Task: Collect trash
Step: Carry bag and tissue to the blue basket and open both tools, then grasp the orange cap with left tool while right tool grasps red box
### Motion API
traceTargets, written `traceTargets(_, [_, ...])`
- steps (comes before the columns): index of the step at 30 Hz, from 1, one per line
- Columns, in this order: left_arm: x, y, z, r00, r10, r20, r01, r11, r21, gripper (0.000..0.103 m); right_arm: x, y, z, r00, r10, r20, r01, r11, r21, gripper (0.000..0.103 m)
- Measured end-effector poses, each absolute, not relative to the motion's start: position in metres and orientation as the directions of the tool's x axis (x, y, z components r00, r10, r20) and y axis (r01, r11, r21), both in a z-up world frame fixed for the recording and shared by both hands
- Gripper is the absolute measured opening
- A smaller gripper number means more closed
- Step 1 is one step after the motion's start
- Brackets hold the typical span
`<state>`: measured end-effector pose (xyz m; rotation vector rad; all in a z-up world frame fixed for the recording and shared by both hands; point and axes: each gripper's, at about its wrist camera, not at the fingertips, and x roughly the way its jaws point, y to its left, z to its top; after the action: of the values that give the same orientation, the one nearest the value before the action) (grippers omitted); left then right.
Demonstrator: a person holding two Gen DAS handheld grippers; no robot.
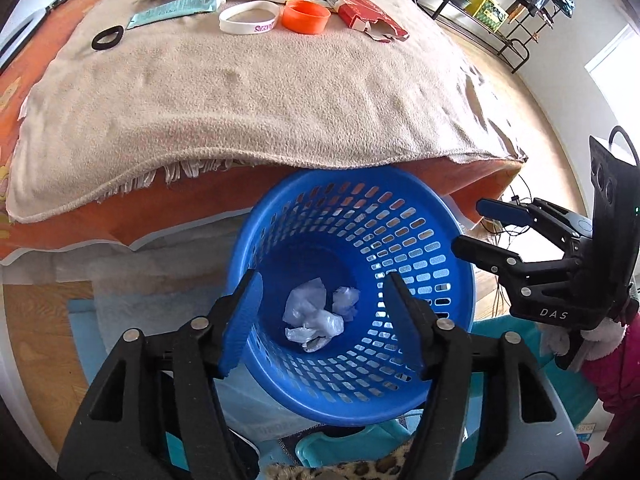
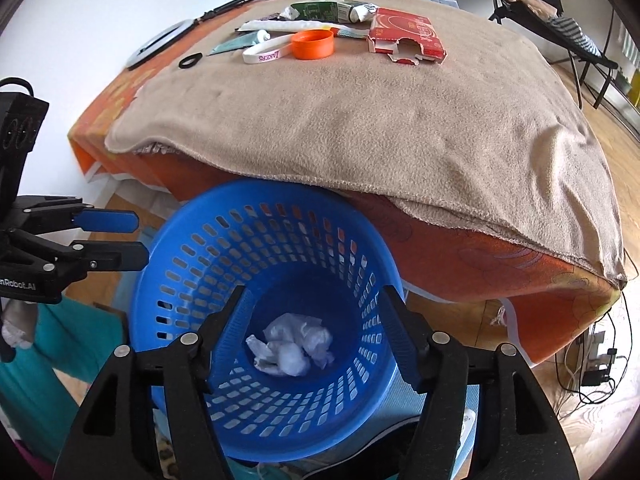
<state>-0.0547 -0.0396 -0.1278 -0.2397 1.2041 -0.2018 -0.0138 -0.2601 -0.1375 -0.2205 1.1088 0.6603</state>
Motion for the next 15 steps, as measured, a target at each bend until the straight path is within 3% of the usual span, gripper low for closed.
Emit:
traceTargets(5, [-0.045, -0.041, -0.116, 0.384, -0.256, -0.887, 0.035, 0.964, -0.264, 0.067, -0.009, -0.264, -0.133, 0.309, 0.368, -0.877, -0.571, 0.809, 0.138, 0.070])
traceTargets(15, [-0.017, -0.048, -0.089, 0.459, -0.219, -0.861, 0.063, 0.975, -0.215, 0.067, 0.007, -0.272, -0.123, 0.348, 0.358, -0.867, -0.512, 0.847, 0.144, 0.071])
